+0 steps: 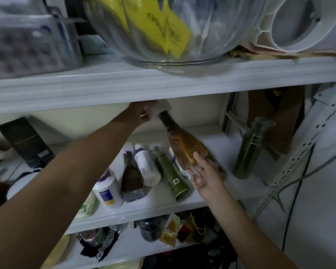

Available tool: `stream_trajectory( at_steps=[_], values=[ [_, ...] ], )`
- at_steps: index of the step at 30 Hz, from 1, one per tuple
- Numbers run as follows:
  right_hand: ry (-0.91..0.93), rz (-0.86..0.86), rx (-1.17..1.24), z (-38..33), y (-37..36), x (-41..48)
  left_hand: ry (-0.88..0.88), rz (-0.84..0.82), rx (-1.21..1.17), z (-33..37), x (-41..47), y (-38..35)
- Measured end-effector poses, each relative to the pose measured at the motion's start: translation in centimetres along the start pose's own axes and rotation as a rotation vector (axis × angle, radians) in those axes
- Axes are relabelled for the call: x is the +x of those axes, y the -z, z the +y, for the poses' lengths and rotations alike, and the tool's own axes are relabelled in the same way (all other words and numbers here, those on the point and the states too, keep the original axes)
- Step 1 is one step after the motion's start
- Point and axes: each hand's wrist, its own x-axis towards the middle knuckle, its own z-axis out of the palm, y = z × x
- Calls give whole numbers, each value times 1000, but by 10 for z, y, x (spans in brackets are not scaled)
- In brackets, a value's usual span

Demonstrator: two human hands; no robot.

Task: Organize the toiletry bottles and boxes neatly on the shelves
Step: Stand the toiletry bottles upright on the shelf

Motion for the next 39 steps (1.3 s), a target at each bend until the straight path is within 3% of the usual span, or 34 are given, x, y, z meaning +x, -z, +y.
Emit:
stream_trajectory(
  at_steps=[11,16,21,32,39],
  values=[
    [-28,-167,-103,38,-50,-43,135,-32,-186,3,-59,70],
    [4,-211,-117,59,-87,-61,143,-130,-26,-11,-94,85],
    [67,-257,-165,61,-124,-76,86,-72,33,-5,-124,107],
    [81,-492,-422,102,-193,-108,-26,253,15,2,-185,188],
    [71,-722,-573,133,-225,-120,-93,270,-117,0,-214,222]
  ],
)
